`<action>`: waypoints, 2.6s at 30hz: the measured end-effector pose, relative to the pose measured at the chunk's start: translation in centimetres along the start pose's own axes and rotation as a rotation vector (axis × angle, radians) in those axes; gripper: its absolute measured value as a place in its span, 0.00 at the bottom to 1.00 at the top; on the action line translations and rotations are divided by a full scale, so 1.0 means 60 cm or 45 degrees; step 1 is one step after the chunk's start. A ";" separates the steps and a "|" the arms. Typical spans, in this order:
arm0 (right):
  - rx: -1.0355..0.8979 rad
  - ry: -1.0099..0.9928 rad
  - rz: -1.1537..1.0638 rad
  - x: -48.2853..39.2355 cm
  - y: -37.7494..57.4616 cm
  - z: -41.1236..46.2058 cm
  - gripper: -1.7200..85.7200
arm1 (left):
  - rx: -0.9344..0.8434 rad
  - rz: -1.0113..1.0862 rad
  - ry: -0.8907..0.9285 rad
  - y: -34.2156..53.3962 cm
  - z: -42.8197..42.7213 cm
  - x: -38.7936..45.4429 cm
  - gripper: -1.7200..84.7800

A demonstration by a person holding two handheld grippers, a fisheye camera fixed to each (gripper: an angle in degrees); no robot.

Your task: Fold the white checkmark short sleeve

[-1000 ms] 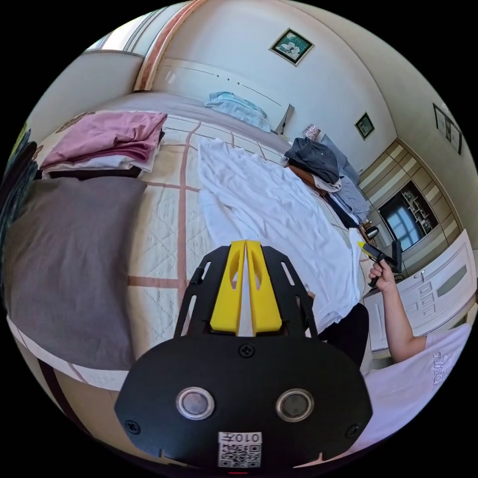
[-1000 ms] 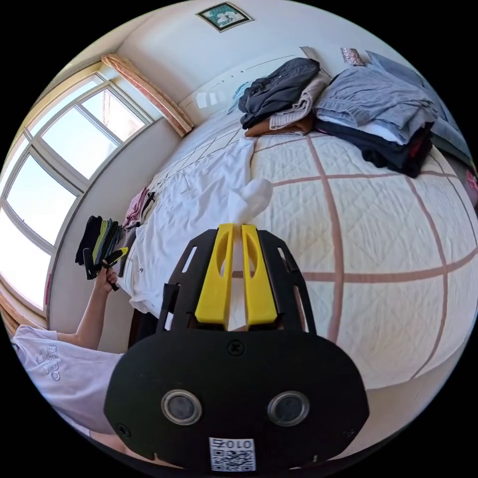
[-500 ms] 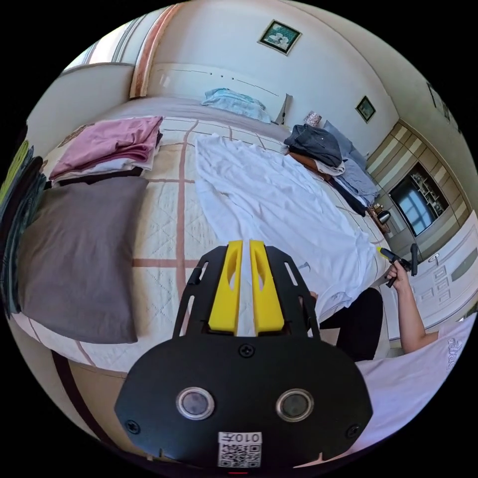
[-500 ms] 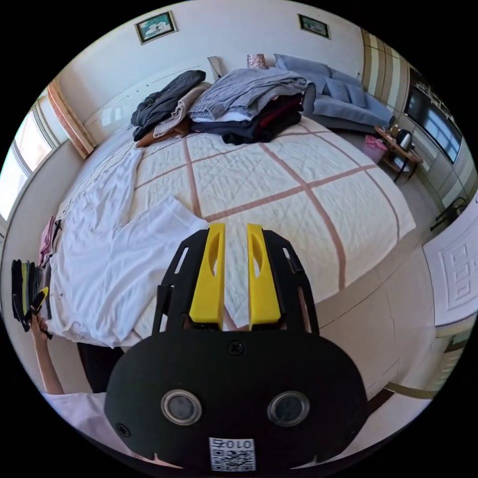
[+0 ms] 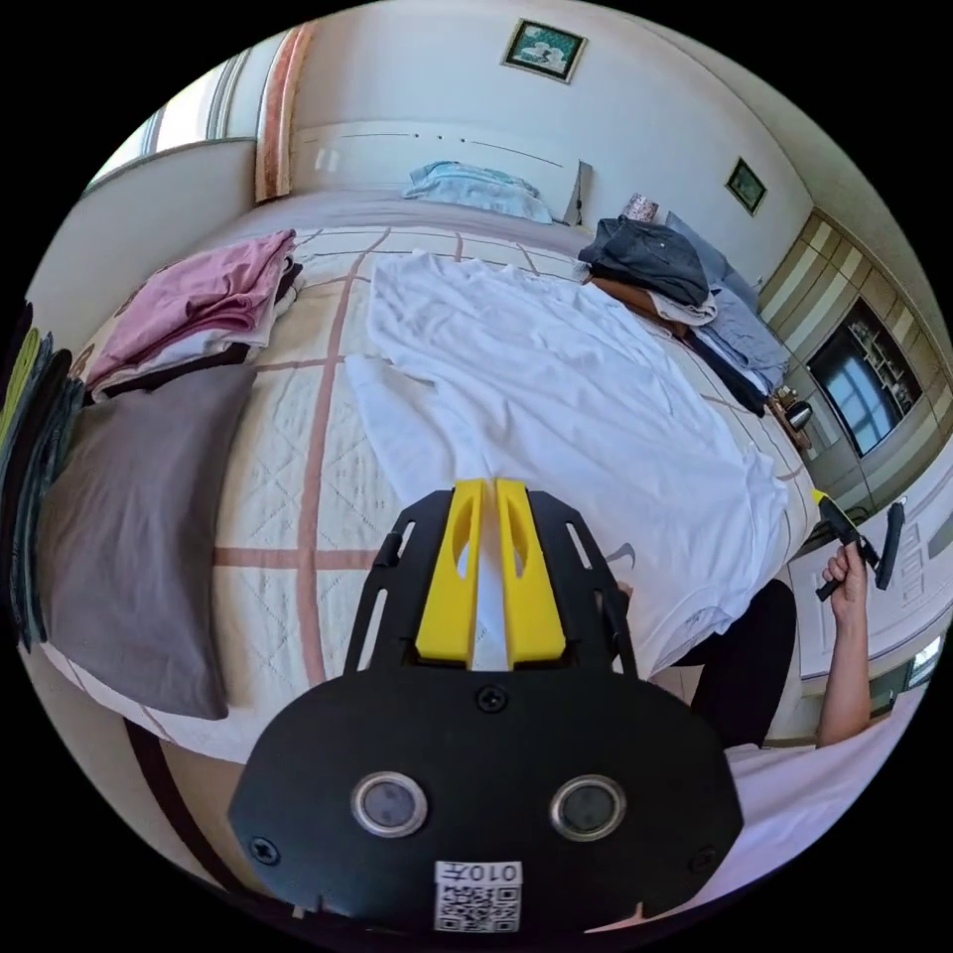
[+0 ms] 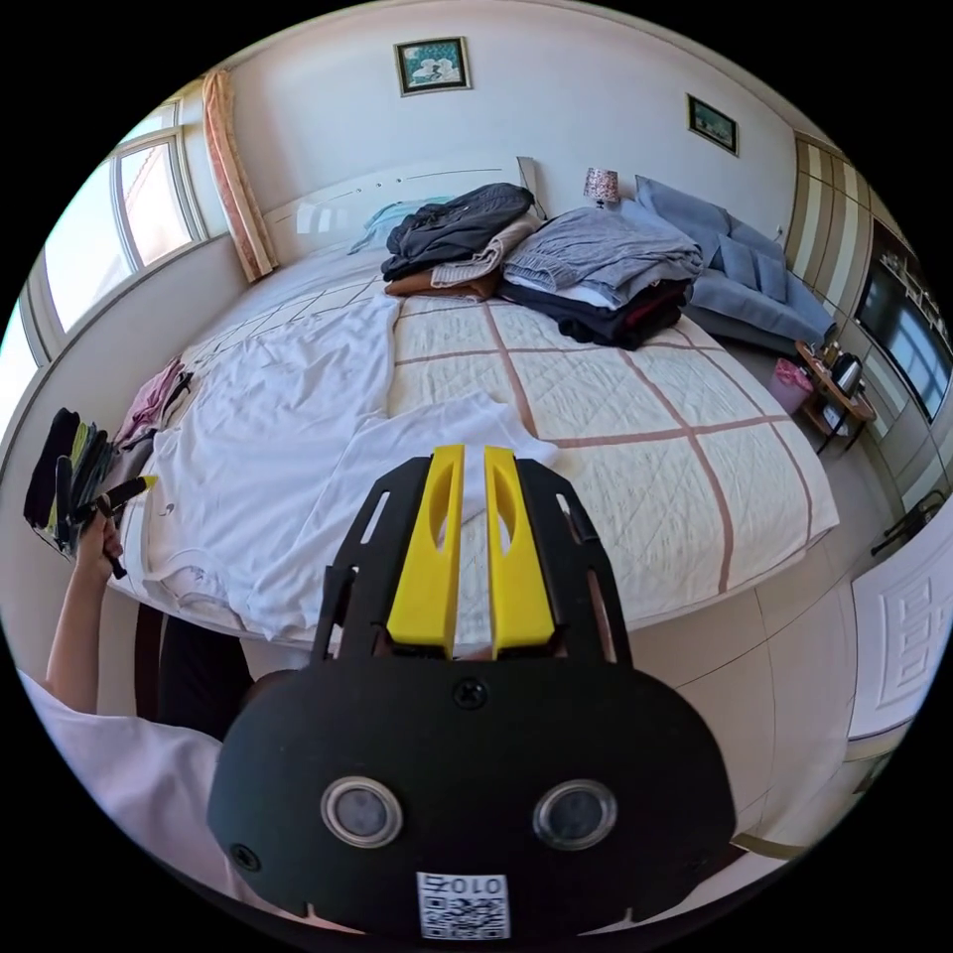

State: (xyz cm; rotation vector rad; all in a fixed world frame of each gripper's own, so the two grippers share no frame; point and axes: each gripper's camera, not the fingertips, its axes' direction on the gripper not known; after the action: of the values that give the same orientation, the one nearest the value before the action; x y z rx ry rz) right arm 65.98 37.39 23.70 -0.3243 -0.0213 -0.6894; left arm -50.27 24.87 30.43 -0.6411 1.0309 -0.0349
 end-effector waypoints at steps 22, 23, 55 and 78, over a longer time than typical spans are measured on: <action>-0.081 -0.106 -0.082 -0.039 -0.020 -0.023 0.08 | 0.280 -0.387 -0.237 0.282 -0.153 -0.107 0.08; -0.085 -0.119 -0.101 -0.047 -0.025 -0.025 0.08 | 0.264 -0.367 -0.241 0.274 -0.152 -0.106 0.09; -0.193 -0.453 -0.716 -0.293 -0.126 -0.042 0.10 | 0.221 -0.073 -0.378 0.347 -0.147 -0.013 0.08; -0.123 0.112 -1.320 -0.421 0.055 -0.007 0.13 | -0.091 1.272 -0.498 0.346 0.058 0.350 0.08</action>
State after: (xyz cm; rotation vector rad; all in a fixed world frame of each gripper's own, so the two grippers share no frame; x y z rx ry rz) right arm 48.46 55.32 19.17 -0.3676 -0.0752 -1.7354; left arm -41.86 36.83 4.54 -0.1275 0.8748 0.9665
